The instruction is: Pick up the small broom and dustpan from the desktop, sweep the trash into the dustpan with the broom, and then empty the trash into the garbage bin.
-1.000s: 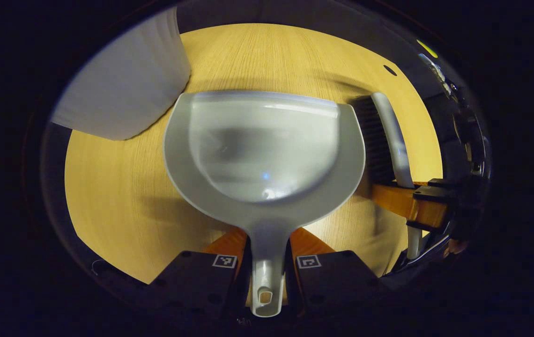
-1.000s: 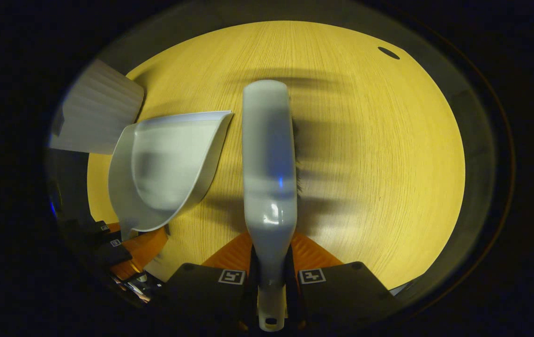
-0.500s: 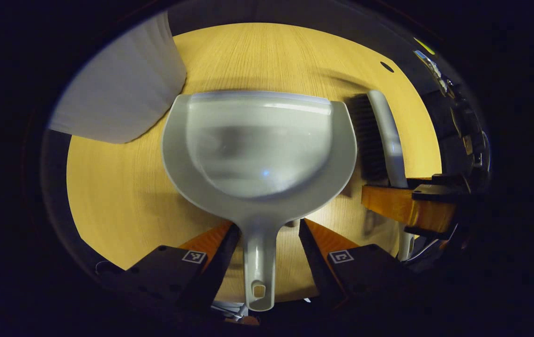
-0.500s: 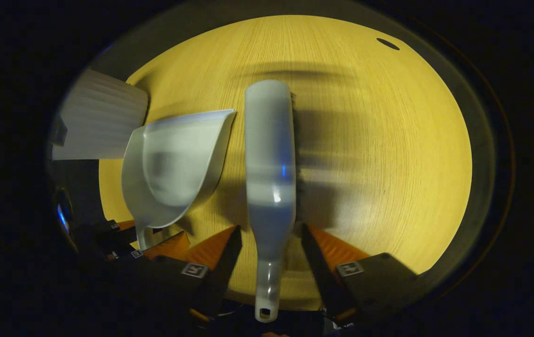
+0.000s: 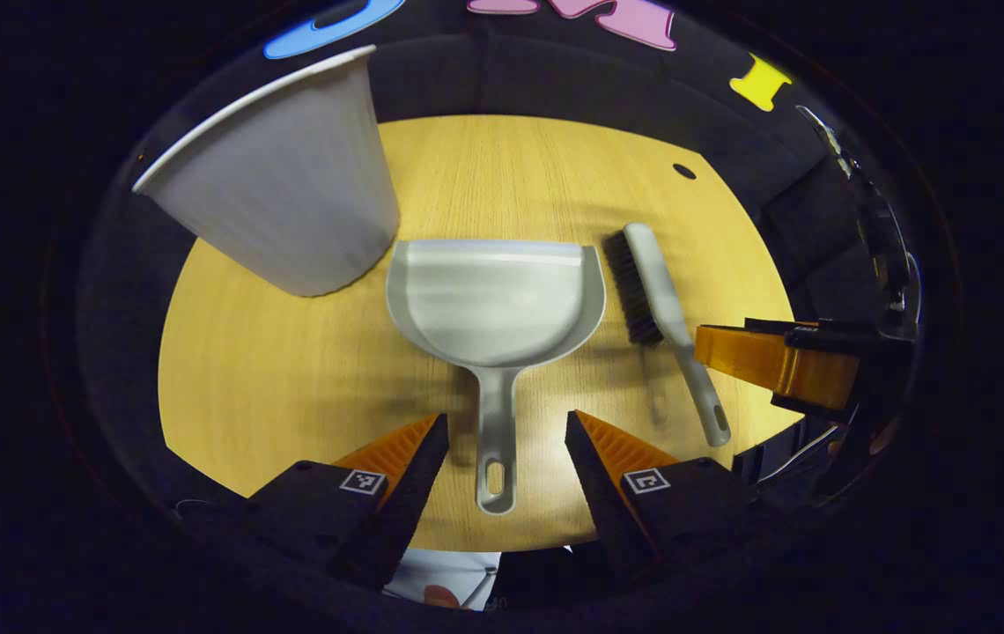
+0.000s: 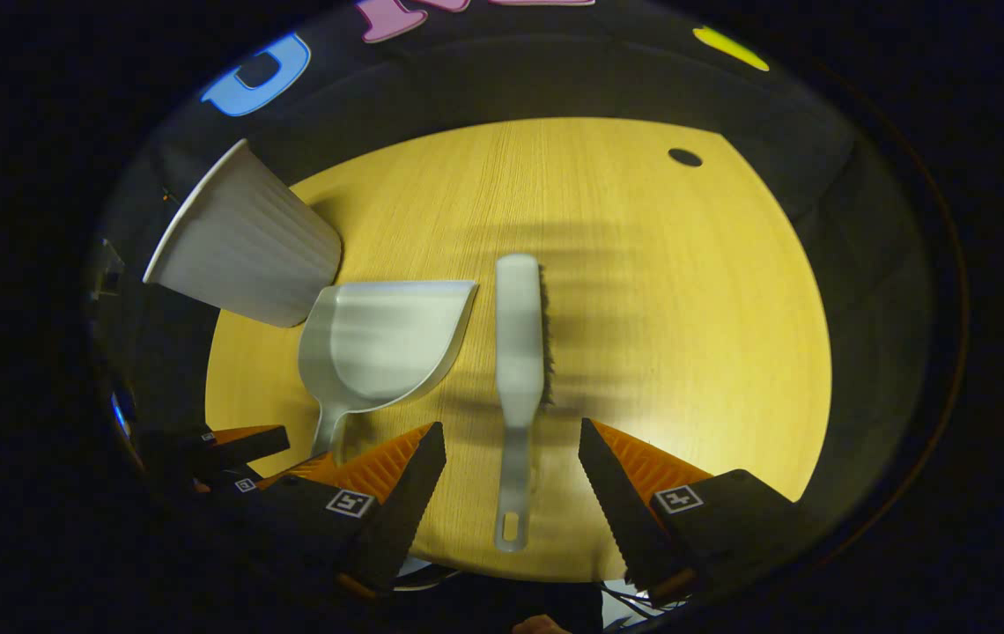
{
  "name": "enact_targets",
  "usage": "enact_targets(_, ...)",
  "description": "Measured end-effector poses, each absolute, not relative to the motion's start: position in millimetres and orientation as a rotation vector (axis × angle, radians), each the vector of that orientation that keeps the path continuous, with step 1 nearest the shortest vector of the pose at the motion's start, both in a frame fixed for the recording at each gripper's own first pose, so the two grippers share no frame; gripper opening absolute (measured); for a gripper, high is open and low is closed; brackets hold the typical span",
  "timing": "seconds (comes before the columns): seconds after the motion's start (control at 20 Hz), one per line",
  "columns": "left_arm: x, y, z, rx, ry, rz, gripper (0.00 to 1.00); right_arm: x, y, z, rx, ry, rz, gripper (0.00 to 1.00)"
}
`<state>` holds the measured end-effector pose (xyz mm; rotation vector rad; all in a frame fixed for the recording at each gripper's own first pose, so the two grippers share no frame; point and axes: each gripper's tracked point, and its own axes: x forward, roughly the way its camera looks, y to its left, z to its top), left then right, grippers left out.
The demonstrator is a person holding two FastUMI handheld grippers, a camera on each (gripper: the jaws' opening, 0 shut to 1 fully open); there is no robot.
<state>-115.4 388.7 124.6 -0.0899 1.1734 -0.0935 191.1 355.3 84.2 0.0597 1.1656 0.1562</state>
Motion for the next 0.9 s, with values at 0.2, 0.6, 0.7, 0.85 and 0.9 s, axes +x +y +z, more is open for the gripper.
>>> enact_targets(0.2,-154.9,386.8,183.4,-0.155,0.806,-0.155,0.81,148.8,359.8,160.7,0.133,0.909,0.155,0.99)
enact_targets(0.6,-266.0,408.3,316.3,-0.046,0.227,-0.094,0.80,68.9,408.3,370.2,0.073,0.218,0.261,0.98)
enact_targets(0.7,-288.5,411.1,353.8,-0.065,0.123,-0.093,0.80,57.2,403.2,395.9,0.088,0.068,0.258,0.97)
enact_targets(0.85,-308.4,422.2,383.3,-0.049,-0.035,-0.027,0.78,47.9,395.5,428.7,0.084,-0.122,0.249,0.97)
enact_targets(0.9,-316.1,422.9,384.6,-0.041,-0.053,-0.022,0.77,49.7,394.7,434.2,0.075,-0.163,0.257,0.97)
